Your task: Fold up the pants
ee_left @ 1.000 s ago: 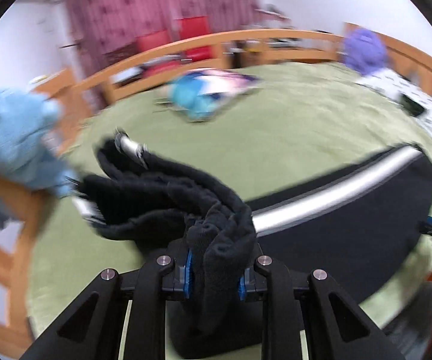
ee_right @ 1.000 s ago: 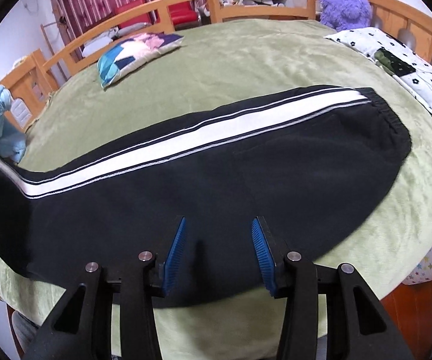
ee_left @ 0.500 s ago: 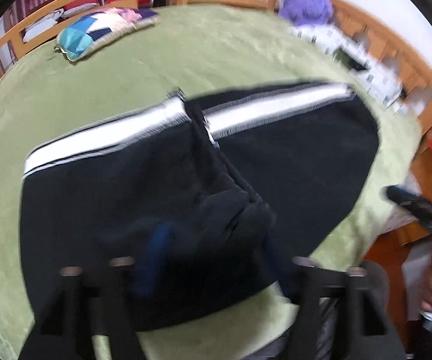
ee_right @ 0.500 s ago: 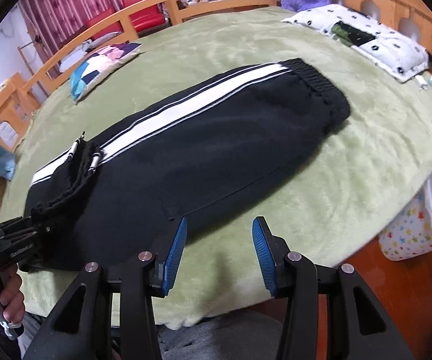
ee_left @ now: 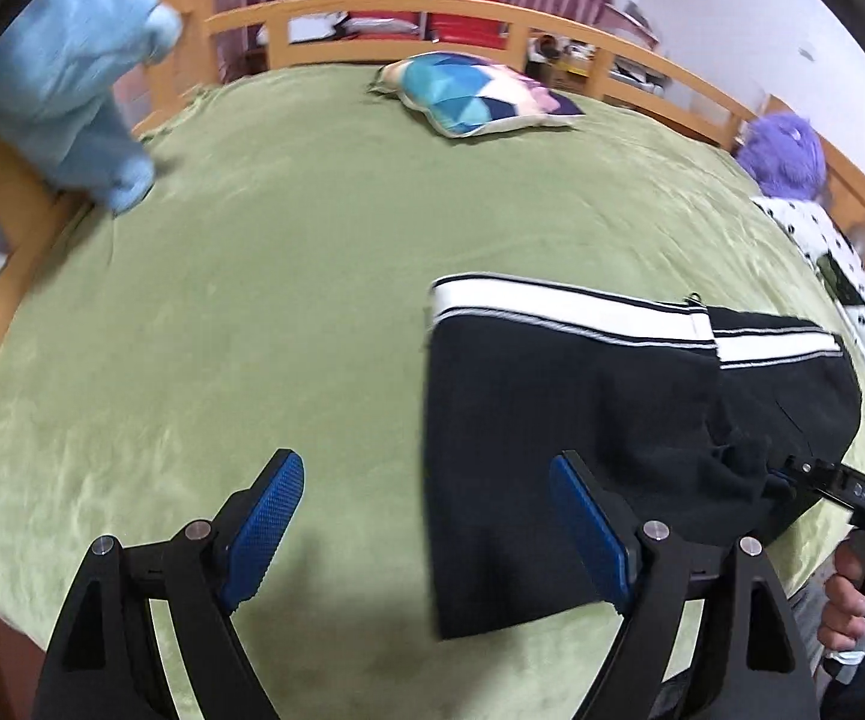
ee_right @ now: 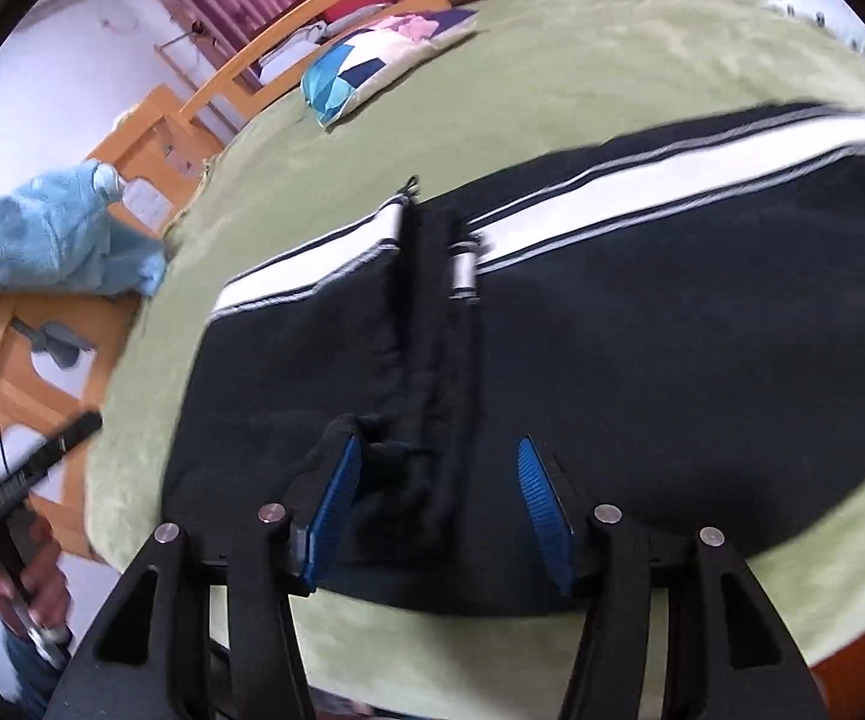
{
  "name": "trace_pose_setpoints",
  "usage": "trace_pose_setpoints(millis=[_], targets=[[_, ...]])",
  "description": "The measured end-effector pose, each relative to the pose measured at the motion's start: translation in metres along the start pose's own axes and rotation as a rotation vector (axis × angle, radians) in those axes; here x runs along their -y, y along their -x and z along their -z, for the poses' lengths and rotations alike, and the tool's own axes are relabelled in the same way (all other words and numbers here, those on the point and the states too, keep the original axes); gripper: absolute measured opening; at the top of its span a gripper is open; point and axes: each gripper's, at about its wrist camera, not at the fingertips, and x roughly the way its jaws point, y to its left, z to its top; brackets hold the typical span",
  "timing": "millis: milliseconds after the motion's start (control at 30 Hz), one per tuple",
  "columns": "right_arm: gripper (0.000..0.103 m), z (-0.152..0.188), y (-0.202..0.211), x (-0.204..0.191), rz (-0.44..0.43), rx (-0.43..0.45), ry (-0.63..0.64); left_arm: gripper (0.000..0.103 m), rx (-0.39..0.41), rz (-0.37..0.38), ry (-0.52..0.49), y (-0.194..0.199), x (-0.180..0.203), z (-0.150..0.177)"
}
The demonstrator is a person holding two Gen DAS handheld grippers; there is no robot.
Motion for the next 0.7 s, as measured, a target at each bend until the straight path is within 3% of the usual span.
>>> trace_pose_setpoints(millis=[100, 167, 300, 367, 433, 533, 600, 633, 700], targets=[[0.062, 0.0, -0.018, -0.002, -0.066, -0.062, -0.075, 0.083, -0.012, 0.024, 0.015, -0.004, -0.012, 0.003], [0.062, 0.001, -0.017, -0.008, -0.055, -0.054, -0.074, 0.083, -0.008, 0.035, 0.011, -0.003, -0.016, 0.006], [0.063, 0.001, -0.007, -0.01, -0.113, -0.039, -0.104, 0.083, -0.003, 0.063, 0.006, 0.0, -0.023, 0.014], [0.073, 0.001, -0.004, -0.009, -0.16, -0.038, -0.137, 0.083, -0.015, 0.08, 0.001, -0.002, -0.023, 0.016], [0.077, -0.001, -0.003, -0.017, -0.149, -0.033, -0.126, 0.083, -0.021, 0.086, -0.002, -0.003, -0.023, 0.018], [0.082, -0.004, -0.016, -0.031, -0.048, -0.064, -0.096, 0.083, -0.024, 0.089, -0.005, -0.004, -0.021, 0.018], [0.065, -0.004, -0.03, -0.04, 0.073, -0.07, -0.066, 0.083, -0.02, 0.089, -0.007, -0.003, -0.021, 0.017], [0.045, -0.003, -0.033, -0.042, 0.136, -0.069, -0.04, 0.083, -0.016, 0.086, -0.005, -0.002, -0.021, 0.017], [0.03, -0.001, -0.035, -0.048, 0.186, -0.074, 0.048, 0.083, -0.015, 0.088, -0.004, -0.002, -0.023, 0.016]])
